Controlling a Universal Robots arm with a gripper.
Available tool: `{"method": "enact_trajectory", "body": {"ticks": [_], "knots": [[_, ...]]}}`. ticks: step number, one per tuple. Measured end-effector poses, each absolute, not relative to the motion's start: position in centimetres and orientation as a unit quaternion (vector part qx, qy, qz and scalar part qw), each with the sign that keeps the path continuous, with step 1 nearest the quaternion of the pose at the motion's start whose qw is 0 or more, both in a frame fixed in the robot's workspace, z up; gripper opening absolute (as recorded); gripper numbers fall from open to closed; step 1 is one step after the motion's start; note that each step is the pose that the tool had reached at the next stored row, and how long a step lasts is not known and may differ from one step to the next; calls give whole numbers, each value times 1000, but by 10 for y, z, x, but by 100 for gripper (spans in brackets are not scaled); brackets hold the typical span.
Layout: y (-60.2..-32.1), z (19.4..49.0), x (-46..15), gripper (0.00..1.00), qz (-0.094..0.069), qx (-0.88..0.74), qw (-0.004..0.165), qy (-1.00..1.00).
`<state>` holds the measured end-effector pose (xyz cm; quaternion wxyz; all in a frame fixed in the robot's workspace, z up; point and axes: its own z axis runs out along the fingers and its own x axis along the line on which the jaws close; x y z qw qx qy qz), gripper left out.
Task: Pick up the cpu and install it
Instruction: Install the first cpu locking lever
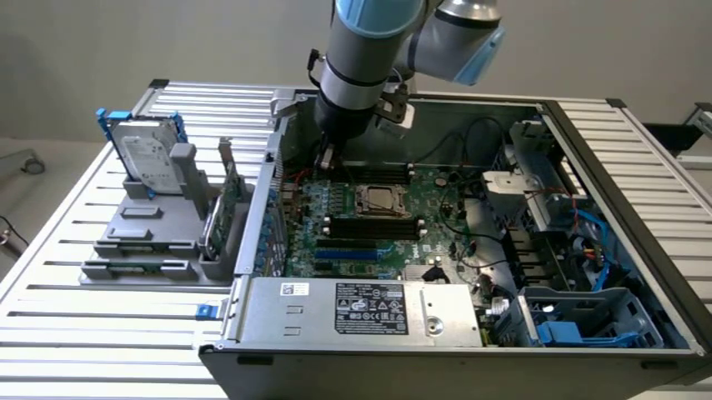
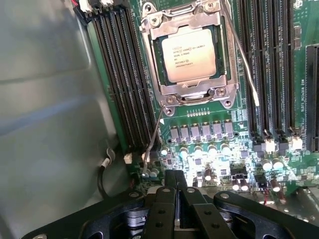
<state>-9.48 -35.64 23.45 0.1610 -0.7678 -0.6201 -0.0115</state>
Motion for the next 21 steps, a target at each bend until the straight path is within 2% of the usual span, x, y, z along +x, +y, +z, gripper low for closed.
{"method": "enact_trajectory", "body": {"ticks": [12,21], "knots": [[-356,235,-98,11,-39,-783,186,-592],[-356,235,-105,11,-47,-801,187,-566]]}}
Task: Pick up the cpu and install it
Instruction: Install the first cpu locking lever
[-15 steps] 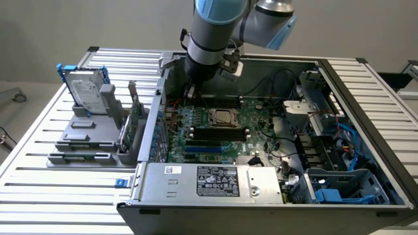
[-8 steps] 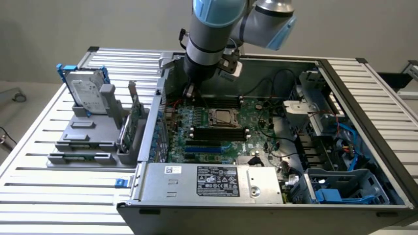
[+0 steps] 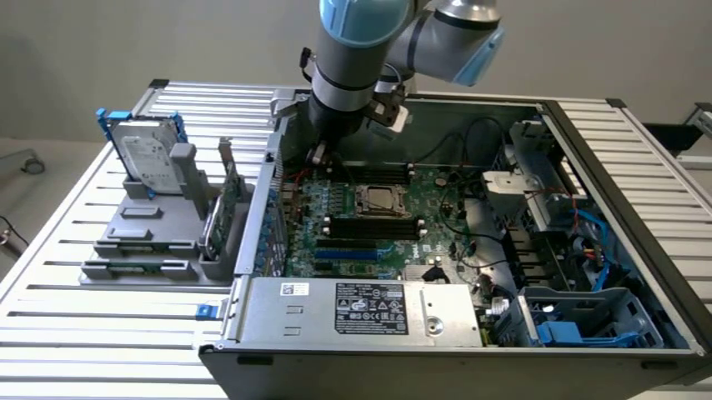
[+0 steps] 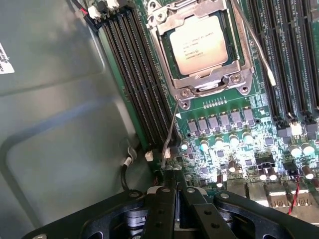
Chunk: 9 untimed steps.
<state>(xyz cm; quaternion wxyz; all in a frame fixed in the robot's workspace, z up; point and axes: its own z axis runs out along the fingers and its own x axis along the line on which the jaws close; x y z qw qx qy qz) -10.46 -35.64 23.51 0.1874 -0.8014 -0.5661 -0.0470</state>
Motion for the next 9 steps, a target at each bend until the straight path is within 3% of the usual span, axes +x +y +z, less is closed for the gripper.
{"method": "enact_trajectory", "body": {"ticks": [9], "knots": [[-356,235,-105,11,-55,-827,184,-529]]}}
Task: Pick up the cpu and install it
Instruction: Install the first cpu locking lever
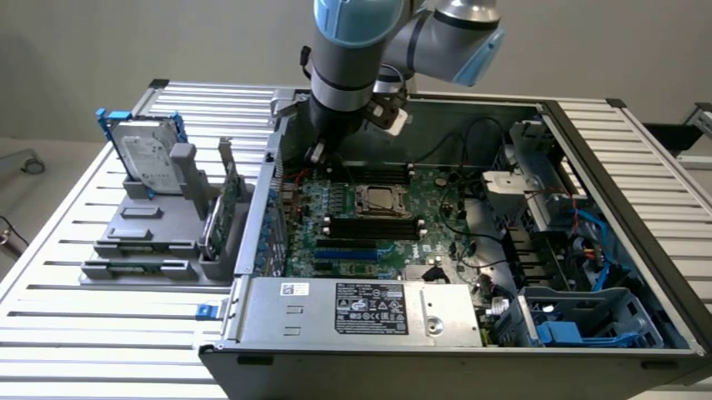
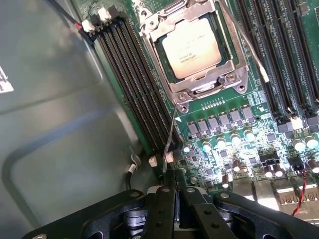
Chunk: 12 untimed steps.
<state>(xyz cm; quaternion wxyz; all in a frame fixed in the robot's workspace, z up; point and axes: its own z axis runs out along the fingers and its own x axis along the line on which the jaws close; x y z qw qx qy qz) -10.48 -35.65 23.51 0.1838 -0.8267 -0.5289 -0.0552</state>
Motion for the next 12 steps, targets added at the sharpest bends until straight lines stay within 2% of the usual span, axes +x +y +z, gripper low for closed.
{"method": "enact_trajectory", "body": {"ticks": [12], "knots": [[-356,235,-106,11,-61,-853,176,-487]]}}
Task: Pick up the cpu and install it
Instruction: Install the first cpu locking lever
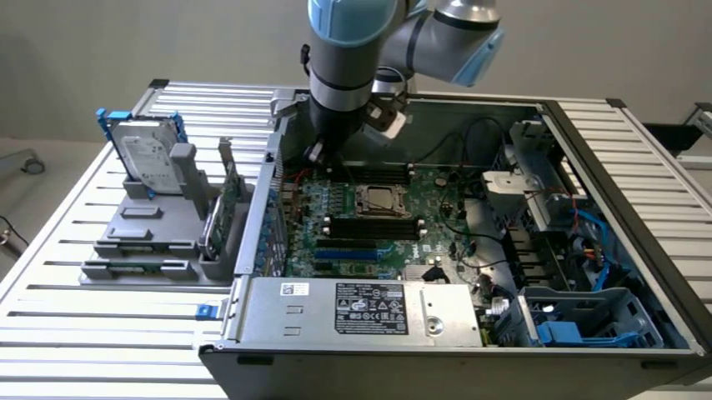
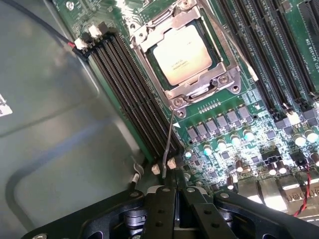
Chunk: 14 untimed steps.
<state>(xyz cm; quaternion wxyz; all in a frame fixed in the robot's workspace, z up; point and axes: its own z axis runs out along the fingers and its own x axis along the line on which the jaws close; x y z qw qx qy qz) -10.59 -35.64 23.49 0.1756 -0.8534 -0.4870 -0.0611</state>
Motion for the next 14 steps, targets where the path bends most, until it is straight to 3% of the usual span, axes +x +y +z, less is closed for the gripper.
{"method": "enact_trajectory", "body": {"ticks": [8,14], "knots": [[-356,235,-106,11,-66,-871,164,-458],[-356,235,-106,11,-79,-879,156,-443]]}}
